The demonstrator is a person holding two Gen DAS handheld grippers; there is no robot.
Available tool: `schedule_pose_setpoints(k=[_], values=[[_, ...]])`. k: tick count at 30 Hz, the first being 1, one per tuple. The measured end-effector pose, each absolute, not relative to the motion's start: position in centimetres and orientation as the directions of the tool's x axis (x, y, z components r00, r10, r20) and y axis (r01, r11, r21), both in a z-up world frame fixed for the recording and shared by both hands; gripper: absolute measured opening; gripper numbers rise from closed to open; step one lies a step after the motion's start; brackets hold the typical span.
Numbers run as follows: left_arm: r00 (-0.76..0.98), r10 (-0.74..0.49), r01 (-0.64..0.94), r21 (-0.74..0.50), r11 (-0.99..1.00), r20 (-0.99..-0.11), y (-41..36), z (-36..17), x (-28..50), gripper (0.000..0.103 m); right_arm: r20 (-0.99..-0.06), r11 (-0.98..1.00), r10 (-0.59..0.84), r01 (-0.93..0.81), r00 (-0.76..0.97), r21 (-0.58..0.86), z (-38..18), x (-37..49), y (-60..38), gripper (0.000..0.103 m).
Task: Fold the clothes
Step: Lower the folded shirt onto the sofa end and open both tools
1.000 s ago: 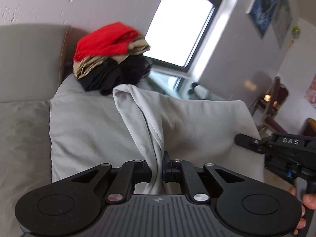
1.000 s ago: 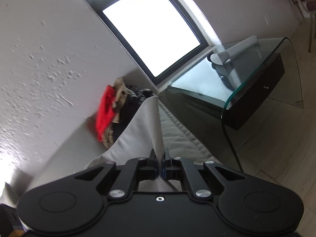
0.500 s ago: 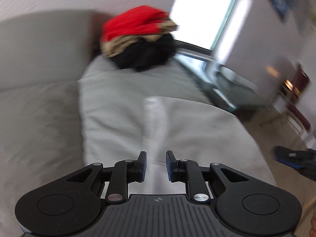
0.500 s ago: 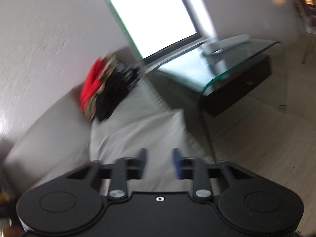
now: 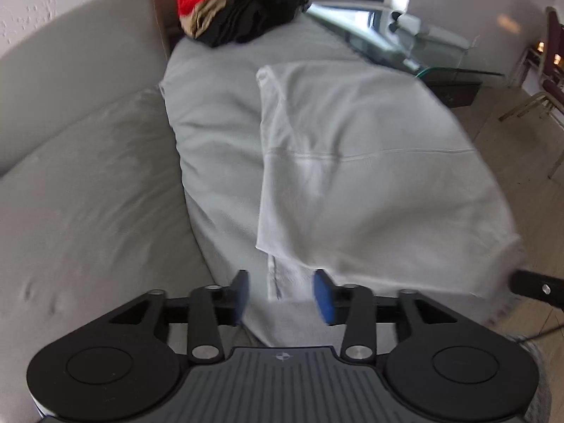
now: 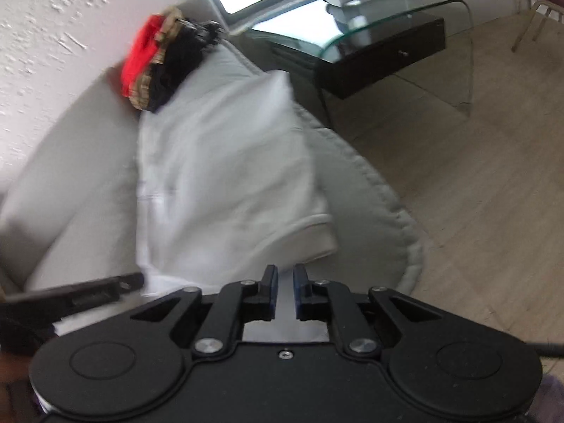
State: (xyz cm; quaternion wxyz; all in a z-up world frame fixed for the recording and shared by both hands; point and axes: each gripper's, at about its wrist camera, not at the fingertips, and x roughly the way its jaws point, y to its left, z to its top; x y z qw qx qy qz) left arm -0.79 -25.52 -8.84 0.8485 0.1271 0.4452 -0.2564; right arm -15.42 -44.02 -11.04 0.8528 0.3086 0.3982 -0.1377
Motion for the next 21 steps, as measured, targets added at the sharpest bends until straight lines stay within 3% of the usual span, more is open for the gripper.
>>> schedule_pose_setpoints(k=[1,3,4,8,10,21], values=[[0.481,-0.333,0.552,-0.014,0.834,-0.811,-25.1,-7.9,-1.5,0.049,-0.754,0.780,0.015,0.463,0.657,0.420,-9.9,-15.7,-43.5,0.017],[0.503,-0.350,0.557,-0.013,0.830,-0.791,-24.4,-6.1,-2.9,0.066,-0.732,0.797,0.024,0.429,0.681,0.425,-7.7,-16.3,-42.4,0.027],[0.515,-0.357,0.558,-0.011,0.830,-0.779,-24.1,-5.1,-3.5,0.069,-0.723,0.809,0.026,0.410,0.690,0.421,-6.5,-16.6,-42.0,0.033],[0.550,-0.402,0.555,-0.039,0.831,-0.732,-22.3,-1.7,-5.8,0.086,-0.697,0.853,0.016,0.355,0.716,0.384,-1.9,-17.7,-40.4,0.042],[0.547,-0.419,0.552,-0.064,0.832,-0.725,-21.6,-0.5,-6.8,0.087,-0.696,0.884,-0.020,0.338,0.718,0.324,0.2,-18.6,-39.3,0.056],[0.534,-0.487,0.588,-0.110,0.801,-0.691,-19.5,2.9,-11.0,0.092,-0.726,0.930,-0.042,0.293,0.686,0.222,6.7,-20.9,-36.8,0.067]])
